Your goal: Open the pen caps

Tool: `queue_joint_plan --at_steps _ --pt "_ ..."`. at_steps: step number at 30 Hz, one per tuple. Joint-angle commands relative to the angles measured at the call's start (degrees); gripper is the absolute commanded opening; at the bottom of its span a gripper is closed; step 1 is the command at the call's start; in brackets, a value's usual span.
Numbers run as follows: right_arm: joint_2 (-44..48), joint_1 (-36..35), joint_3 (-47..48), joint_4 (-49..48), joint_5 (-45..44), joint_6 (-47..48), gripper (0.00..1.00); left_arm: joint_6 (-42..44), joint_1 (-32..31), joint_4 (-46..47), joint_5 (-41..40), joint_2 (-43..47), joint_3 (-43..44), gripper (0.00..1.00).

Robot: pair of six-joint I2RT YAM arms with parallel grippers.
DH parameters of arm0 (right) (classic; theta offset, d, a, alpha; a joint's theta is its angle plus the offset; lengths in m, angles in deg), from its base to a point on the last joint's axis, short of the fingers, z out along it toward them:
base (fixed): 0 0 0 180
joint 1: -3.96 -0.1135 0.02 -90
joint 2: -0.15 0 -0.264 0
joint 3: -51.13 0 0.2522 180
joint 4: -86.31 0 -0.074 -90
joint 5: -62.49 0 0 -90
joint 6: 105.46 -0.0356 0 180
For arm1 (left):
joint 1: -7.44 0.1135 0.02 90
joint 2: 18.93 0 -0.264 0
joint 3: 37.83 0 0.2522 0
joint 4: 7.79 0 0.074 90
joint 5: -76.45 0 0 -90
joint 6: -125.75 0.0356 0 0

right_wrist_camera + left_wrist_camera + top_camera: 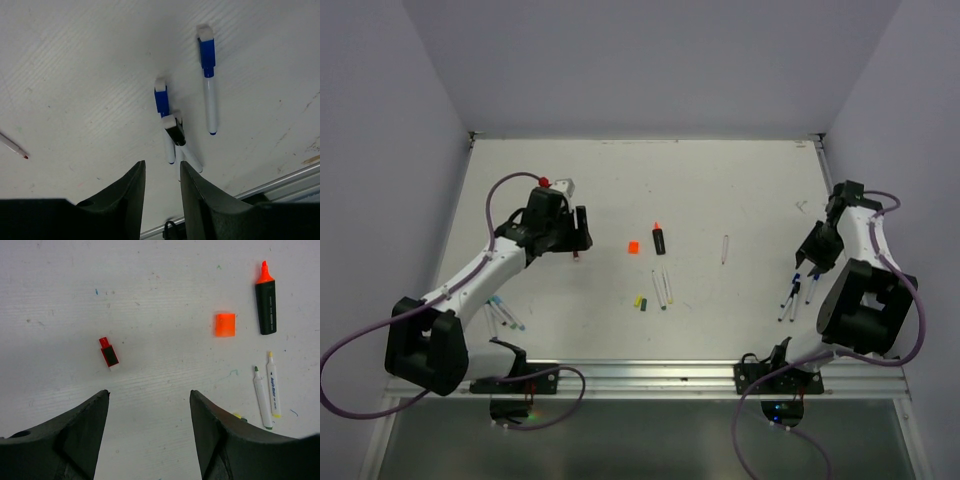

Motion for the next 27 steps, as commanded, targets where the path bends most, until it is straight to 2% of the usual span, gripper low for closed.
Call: queue_joint_plan --at_steps 1,11,27 --pt "1.06 -0.01 -2.25 -0.06 2.19 1.84 0.37 1.46 -0.16 4.09 1.76 -1.08 0.85 0.68" --pt "1.33 -0.01 -8.75 -2.87 2.11 1.84 0.42 2.78 -0.16 5.23 3.07 -3.55 1.12 0.68" --pt "-3.86 -0.01 -7.62 -5.95 -1.76 2.37 0.39 3.4 -0.16 5.32 2.99 -3.63 1.29 0.68"
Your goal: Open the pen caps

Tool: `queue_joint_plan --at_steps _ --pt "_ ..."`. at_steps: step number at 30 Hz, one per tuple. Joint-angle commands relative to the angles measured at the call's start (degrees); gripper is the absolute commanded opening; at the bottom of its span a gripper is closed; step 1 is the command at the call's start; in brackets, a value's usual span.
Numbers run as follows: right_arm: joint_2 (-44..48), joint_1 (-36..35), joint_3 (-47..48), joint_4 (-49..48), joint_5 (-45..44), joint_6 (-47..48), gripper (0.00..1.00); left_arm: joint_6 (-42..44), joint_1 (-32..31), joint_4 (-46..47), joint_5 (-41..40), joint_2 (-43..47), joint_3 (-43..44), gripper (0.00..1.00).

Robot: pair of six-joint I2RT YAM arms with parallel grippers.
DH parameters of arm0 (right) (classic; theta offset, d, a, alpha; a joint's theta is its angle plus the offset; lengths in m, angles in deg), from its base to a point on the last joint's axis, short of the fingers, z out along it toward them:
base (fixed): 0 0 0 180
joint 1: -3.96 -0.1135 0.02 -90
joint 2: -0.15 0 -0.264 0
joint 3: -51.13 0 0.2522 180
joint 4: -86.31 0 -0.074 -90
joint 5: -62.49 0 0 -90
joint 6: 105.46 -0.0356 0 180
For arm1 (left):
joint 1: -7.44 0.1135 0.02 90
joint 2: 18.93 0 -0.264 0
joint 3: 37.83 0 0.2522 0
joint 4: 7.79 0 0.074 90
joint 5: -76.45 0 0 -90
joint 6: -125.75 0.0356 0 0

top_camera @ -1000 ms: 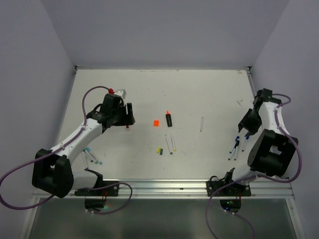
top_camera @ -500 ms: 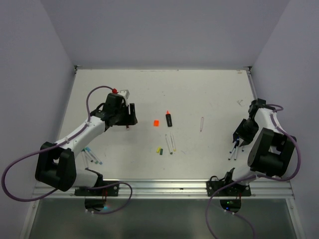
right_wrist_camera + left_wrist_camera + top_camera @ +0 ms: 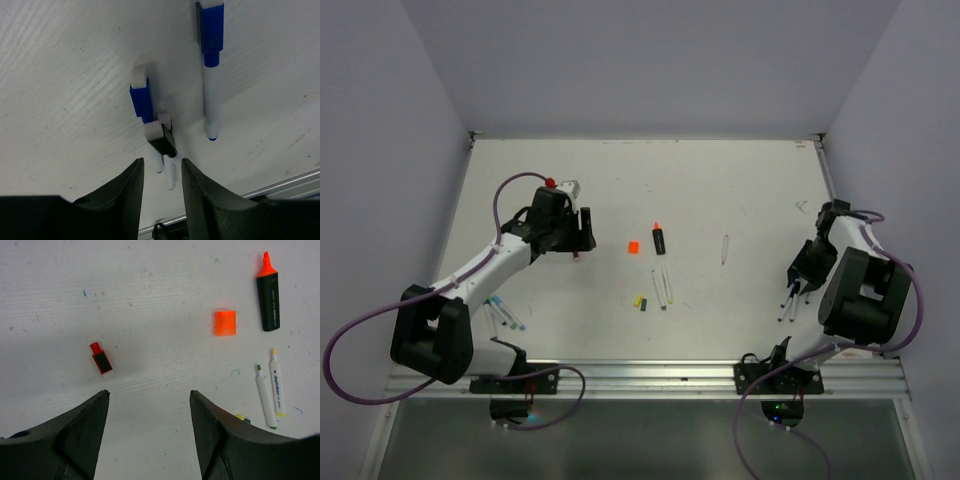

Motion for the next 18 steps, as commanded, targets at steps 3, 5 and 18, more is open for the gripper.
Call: queue_joint_plan --at_steps 3,5,18 --pt "-1.48 0.1 2.62 -0.87 -3.76 1.34 0.39 1.78 -0.16 3.14 0.65 0.15 0.92 0.68" --pt "-2.09 0.01 3.06 -0.96 -4.29 1.43 0.39 1.6 -0.16 3.23 0.74 0.06 0.74 0.68" --pt "-5.43 0.01 3.5 -3.33 -3.85 2.4 0.31 1.16 -0.07 3.76 0.91 -0.03 0.22 0.68"
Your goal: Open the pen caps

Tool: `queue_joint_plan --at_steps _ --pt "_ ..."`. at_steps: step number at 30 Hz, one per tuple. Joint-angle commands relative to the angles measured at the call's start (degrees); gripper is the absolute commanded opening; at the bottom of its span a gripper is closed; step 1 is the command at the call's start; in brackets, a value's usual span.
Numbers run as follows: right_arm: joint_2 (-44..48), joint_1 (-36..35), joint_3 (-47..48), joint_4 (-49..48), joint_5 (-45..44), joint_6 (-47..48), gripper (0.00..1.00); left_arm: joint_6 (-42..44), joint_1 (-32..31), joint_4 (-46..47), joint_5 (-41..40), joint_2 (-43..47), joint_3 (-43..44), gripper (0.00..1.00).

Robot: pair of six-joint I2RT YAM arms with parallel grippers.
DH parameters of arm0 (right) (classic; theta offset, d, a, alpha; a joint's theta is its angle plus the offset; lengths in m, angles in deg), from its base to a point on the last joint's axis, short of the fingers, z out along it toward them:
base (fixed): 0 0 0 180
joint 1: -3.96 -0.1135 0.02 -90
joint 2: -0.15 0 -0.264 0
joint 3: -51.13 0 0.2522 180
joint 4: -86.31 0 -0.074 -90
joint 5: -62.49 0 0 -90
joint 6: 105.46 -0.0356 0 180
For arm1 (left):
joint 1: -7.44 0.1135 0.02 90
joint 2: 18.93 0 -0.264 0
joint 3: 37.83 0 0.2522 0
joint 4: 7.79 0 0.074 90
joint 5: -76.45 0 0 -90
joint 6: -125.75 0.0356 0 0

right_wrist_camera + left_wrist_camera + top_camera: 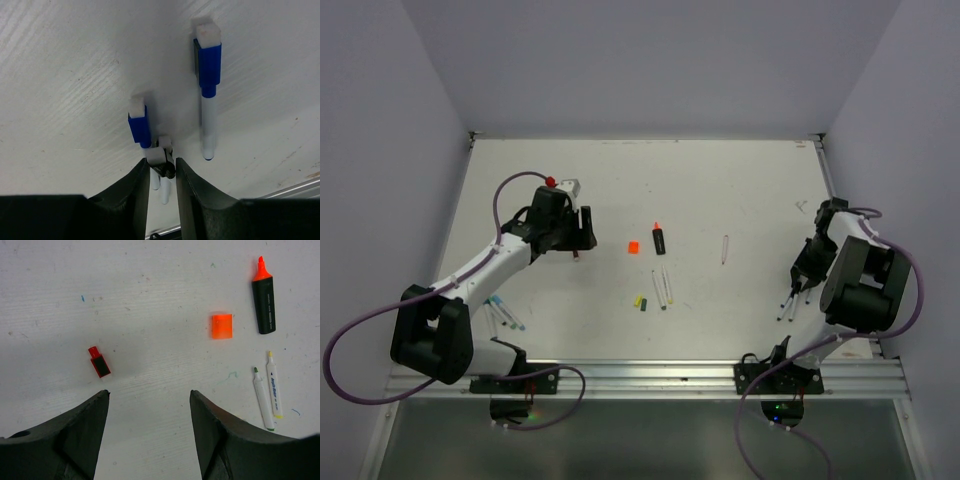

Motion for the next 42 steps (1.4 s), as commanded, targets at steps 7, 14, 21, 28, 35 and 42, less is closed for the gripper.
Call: queue_joint_plan --at_steps 7,14,21,28,35,42 --pt "-1.71 -0.08 1.93 -0.71 -2.01 0.8 0.13 0.84 -0.1 3.04 0.76 -0.2 0.22 0.68" --pt "4.79 -0.08 3.94 5.96 -4.22 -1.48 0.02 0.13 -0.18 2.86 3.22 0.15 0.83 0.68" --pt "12.35 -4.8 12.98 14.76 0.52 -3.86 0.0 -0.4 -0.45 4.52 9.89 0.23 2.24 0.64" --pt "9.9 -25.55 20.37 9.68 18.63 -9.38 0.0 -9.26 -1.24 24.6 40.71 -1.34 2.41 0.59" --pt "7.0 -34.61 24.77 -0.35 24.52 -17.12 0.0 -24.09 -4.84 35.97 47.52 -5.83 4.35 0.63" --pt "6.82 -37.25 23.2 -9.13 28.39 -24.33 0.0 -23.06 -9.76 33.52 42.69 -10.13 8.66 0.65"
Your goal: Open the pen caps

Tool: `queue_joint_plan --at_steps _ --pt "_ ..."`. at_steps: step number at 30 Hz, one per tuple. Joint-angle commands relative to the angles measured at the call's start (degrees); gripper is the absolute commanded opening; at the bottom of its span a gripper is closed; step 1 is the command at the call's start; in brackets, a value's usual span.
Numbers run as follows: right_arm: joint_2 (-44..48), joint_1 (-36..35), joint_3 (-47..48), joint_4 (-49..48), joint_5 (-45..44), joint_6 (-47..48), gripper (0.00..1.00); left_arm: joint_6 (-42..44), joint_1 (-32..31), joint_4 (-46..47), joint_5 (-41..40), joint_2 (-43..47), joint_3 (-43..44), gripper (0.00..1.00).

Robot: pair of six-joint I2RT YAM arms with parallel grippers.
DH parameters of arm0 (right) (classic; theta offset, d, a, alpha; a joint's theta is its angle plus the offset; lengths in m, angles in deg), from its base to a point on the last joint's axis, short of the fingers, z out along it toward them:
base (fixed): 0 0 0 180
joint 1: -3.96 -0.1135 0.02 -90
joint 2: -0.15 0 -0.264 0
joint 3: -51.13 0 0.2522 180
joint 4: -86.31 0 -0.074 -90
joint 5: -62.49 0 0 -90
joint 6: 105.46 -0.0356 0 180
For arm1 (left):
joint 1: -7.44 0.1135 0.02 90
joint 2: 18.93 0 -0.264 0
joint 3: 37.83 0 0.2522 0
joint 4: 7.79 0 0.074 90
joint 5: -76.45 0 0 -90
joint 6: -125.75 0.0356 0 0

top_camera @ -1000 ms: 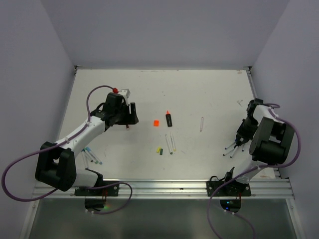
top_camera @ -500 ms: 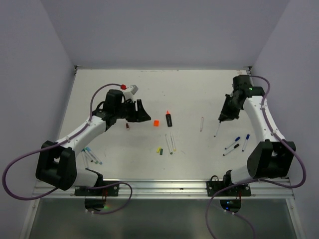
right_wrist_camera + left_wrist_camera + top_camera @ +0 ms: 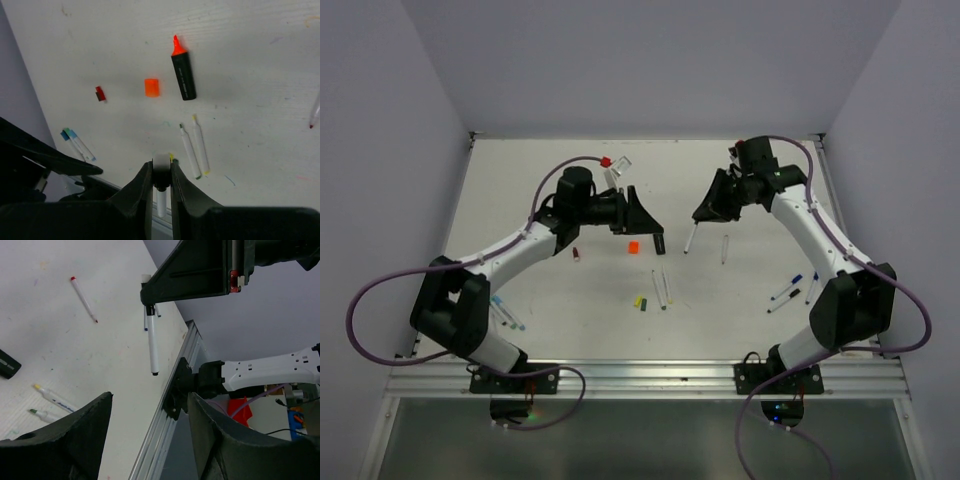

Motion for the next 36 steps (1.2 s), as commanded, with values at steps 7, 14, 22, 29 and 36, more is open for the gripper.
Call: queue_joint_plan --at_steps 7,14,22,29,36 --pt "-0.44 -2.05 0.7 -10.34 6.37 -9.08 0.0 -3.82 -7.03 3.35 -1.54 -5.1 4.97 0.65" --pt "0.79 -2.84 0.18 -10.52 7.69 -9.78 0.0 -3.47 -8.09 2.21 -2.77 -7.04 6.2 0.61" --pt "2.55 -3.1 -1.93 -11.58 9.0 -10.13 0.0 -3.56 -8.18 1.86 -2.77 -6.43 4.8 0.0" --pt "4.65 -4.59 -4.21 -11.66 11.38 -9.69 0.41 -4.87 -8.09 1.86 -4.0 -5.81 5.58 0.0" --pt "8.52 -6.97 -8.7 -13.68 9.89 -12.59 0.3 -5.05 -7.91 0.27 -6.63 -5.46 7.78 0.0"
